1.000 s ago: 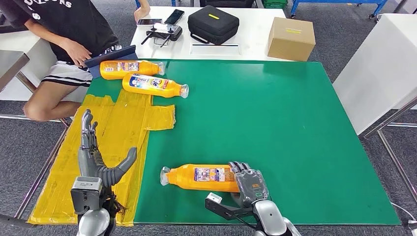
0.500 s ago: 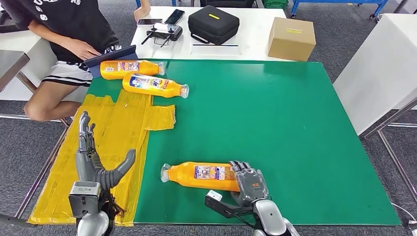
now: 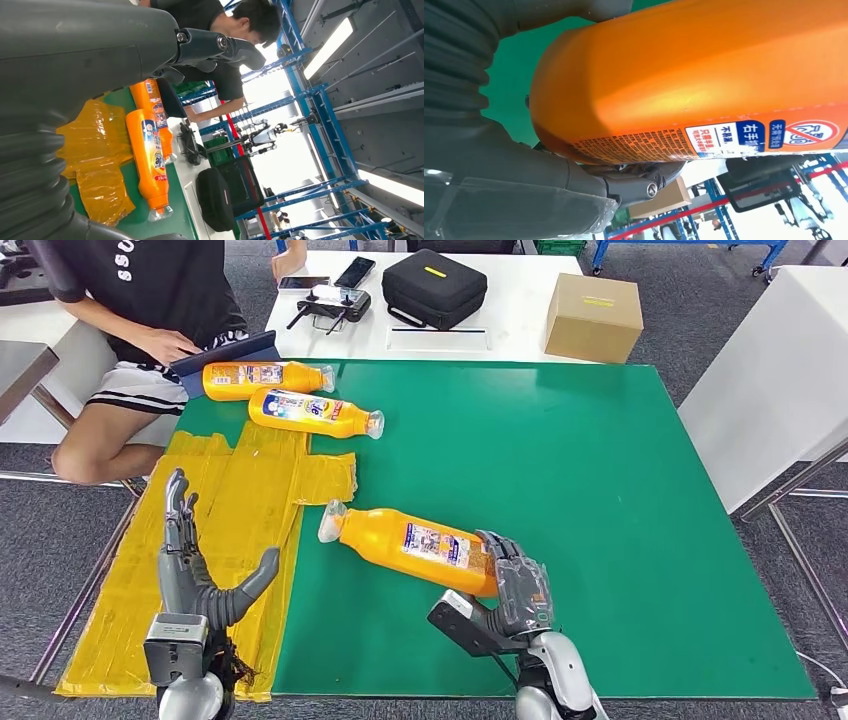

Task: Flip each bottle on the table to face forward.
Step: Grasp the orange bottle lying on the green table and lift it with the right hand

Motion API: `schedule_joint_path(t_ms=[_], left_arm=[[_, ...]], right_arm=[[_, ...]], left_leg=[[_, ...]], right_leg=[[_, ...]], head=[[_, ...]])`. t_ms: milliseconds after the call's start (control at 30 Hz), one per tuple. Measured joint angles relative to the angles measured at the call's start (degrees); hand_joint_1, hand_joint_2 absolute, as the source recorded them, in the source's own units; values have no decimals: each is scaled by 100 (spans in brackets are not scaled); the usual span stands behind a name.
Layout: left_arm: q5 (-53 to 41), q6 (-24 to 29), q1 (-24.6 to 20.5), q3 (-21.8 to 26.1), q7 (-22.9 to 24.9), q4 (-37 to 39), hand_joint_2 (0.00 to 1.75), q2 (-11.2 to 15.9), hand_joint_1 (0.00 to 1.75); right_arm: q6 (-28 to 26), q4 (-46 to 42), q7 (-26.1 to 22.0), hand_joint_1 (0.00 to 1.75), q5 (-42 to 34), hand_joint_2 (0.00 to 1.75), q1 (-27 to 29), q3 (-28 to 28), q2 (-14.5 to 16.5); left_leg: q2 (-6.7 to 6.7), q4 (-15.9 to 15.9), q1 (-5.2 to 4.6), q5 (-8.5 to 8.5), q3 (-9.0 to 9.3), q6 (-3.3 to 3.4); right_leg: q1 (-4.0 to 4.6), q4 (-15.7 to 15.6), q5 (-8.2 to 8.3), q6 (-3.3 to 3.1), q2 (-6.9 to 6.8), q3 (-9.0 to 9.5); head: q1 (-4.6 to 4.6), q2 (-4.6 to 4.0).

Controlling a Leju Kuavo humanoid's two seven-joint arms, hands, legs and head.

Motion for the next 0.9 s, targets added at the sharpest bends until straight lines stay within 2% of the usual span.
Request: schedule_joint_path(t_ms=[167,267,367,433,500,567,633,767,900], left_arm=[[100,-58,-53,-29,45,9,175,4,0],[339,-330,-174,-67,243,46,175,10,0],[503,-589,-268,-119,430,93,175,26,0],[743,-1034,-323,-167,713,136,175,62,0],[1139,-1703,-404,-221,1023,207,175,110,0],[1474,-2284,-546,-284,1225,319,175,148,0],[1607,-2605,-752,-376,1362,478,175,179,0],[1708,-2820,-1214,-629,1523,815,175,220,0],[1770,-2880,-1596,-855,1659,1045,175,242,0]], right_arm=[[-146,-1,-354,175,-808,175,-49,-53,56],[-161,52,-618,175,-1457,175,-159,-91,129],[-161,134,-782,175,-1759,175,-242,-121,184],[-165,214,-953,175,-2009,175,-287,-133,218],[-257,376,-1220,175,-2238,175,-386,-139,266],[-489,645,-1501,175,-2329,175,-583,-126,340],[-715,989,-1769,175,-2423,175,-861,-91,448],[-869,1661,-2322,175,-2779,175,-1419,47,679],[-837,2122,-2562,175,-3028,175,-1817,185,865]], left_leg=[[0,0,0,0,-1,0],[0,0,0,1,0,0],[0,0,0,1,0,1],[0,0,0,1,-1,1],[1,0,0,2,-4,1],[2,0,0,3,-5,1],[2,0,0,6,-4,2],[2,1,1,15,-4,3],[2,1,1,19,-6,1]], right_leg=[[0,0,0,0,0,0],[0,0,0,0,0,0],[0,1,1,0,0,0],[0,1,1,0,0,0],[0,2,1,0,0,-1],[0,2,2,0,1,-2],[0,3,3,1,1,-2],[1,5,6,2,0,-1],[1,7,6,3,-1,-1]], head=[[-1,0],[-1,0],[-1,0],[-1,0],[-1,0],[0,0],[0,0],[1,0],[-1,0]])
